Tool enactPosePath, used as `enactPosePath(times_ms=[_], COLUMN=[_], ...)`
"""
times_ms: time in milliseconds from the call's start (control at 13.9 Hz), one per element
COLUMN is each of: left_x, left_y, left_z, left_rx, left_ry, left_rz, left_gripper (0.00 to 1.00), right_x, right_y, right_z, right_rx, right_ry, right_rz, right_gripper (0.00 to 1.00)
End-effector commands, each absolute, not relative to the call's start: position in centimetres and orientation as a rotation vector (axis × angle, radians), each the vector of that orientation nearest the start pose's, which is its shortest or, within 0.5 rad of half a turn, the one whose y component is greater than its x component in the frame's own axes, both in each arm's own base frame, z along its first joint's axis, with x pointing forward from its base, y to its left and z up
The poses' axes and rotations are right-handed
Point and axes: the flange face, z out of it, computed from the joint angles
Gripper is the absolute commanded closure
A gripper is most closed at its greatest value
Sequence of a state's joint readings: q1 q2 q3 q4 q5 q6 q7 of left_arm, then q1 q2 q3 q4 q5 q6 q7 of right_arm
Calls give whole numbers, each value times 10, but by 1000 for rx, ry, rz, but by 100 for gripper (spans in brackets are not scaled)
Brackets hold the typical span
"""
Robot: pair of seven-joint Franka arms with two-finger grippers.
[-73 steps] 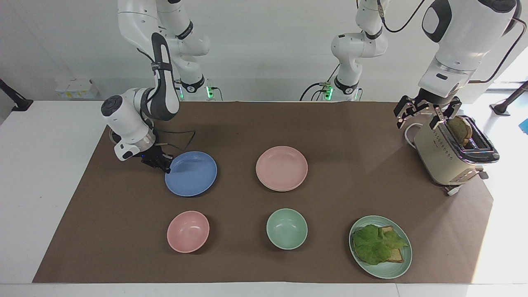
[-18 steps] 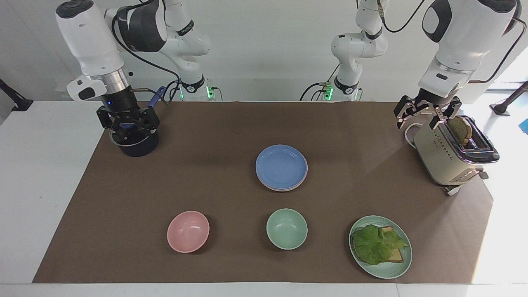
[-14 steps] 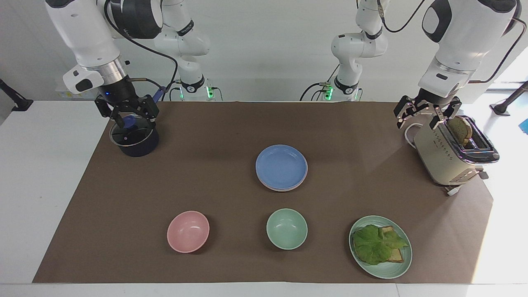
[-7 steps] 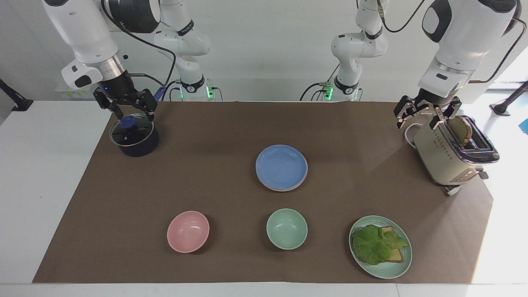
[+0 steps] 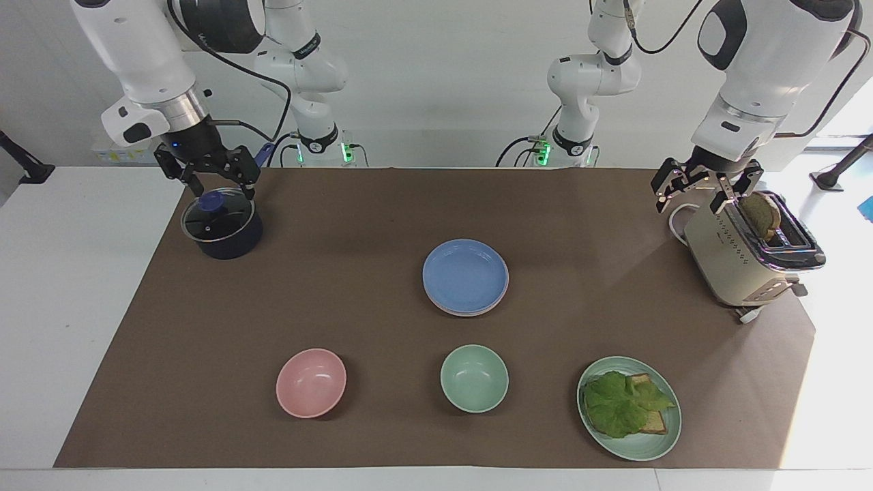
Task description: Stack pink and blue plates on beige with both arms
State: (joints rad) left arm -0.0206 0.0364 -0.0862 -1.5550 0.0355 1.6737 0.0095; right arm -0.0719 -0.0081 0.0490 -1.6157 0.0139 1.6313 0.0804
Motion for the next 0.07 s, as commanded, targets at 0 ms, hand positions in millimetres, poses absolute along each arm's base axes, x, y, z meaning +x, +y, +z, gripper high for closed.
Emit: enactPosePath(times_ms=[0], left_x=[568], left_y=[-55], left_z=[627], left_rx=[-3107], left_ry=[191], left_rz=[-121], left_gripper=[0], right_x=[555], right_y=[-10], right_z=[618], right_rx=[-3131], right_ry=[185], right_rz=[-43], right_gripper=[0])
